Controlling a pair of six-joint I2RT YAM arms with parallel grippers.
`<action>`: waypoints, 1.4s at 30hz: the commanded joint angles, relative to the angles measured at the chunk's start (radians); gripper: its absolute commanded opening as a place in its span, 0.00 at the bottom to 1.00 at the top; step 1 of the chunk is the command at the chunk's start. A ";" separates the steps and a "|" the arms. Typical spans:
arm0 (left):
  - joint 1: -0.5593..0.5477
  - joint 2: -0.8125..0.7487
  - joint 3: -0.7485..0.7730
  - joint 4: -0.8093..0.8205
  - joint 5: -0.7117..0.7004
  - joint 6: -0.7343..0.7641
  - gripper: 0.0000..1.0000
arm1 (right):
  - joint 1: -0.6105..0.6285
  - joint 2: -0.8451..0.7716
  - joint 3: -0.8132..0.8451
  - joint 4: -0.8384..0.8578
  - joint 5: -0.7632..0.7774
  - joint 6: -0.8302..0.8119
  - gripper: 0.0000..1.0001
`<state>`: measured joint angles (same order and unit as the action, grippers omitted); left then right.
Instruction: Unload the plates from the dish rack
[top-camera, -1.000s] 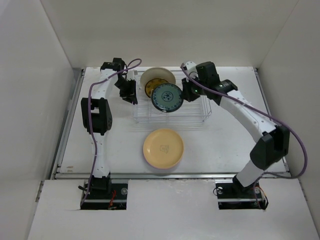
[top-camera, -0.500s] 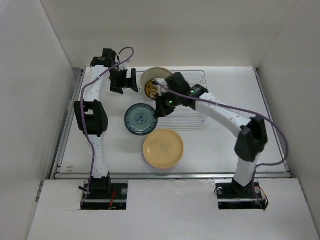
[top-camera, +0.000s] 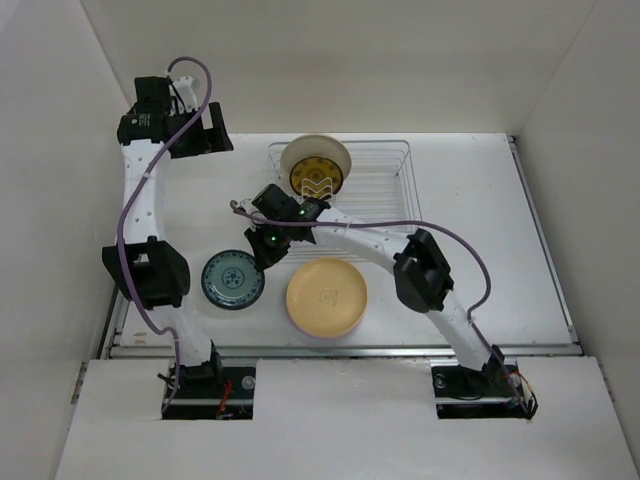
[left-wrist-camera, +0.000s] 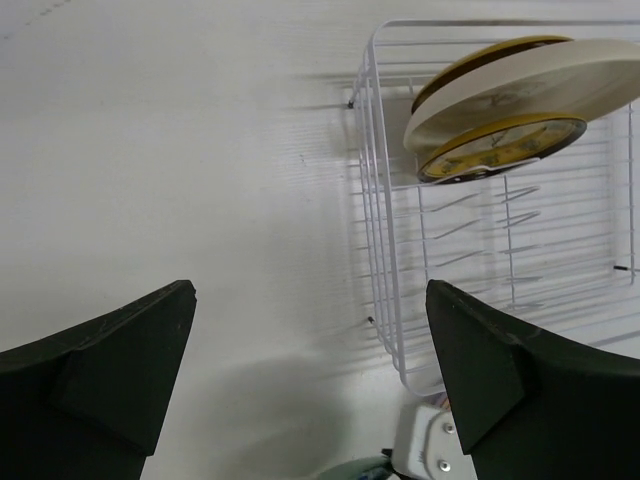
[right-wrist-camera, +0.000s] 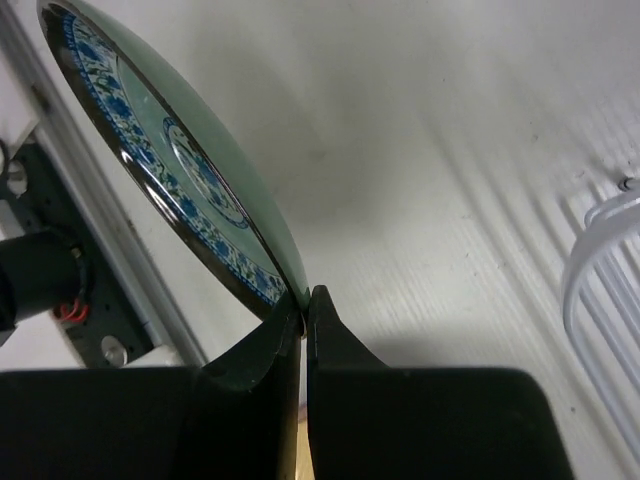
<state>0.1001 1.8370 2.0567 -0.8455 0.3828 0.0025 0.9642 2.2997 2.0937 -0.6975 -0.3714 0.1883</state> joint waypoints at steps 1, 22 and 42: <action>-0.013 0.005 -0.026 0.016 0.042 0.013 1.00 | 0.021 0.047 0.077 -0.013 0.063 0.014 0.00; -0.013 0.008 -0.041 0.091 0.267 0.046 1.00 | 0.008 -0.063 0.069 -0.002 0.201 -0.009 0.55; -0.395 0.295 0.126 0.167 -0.005 0.406 0.60 | -0.518 -0.616 -0.333 -0.059 0.793 0.192 0.73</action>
<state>-0.2852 2.1220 2.1513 -0.7689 0.4892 0.3626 0.5034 1.6588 1.7874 -0.7238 0.2573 0.3321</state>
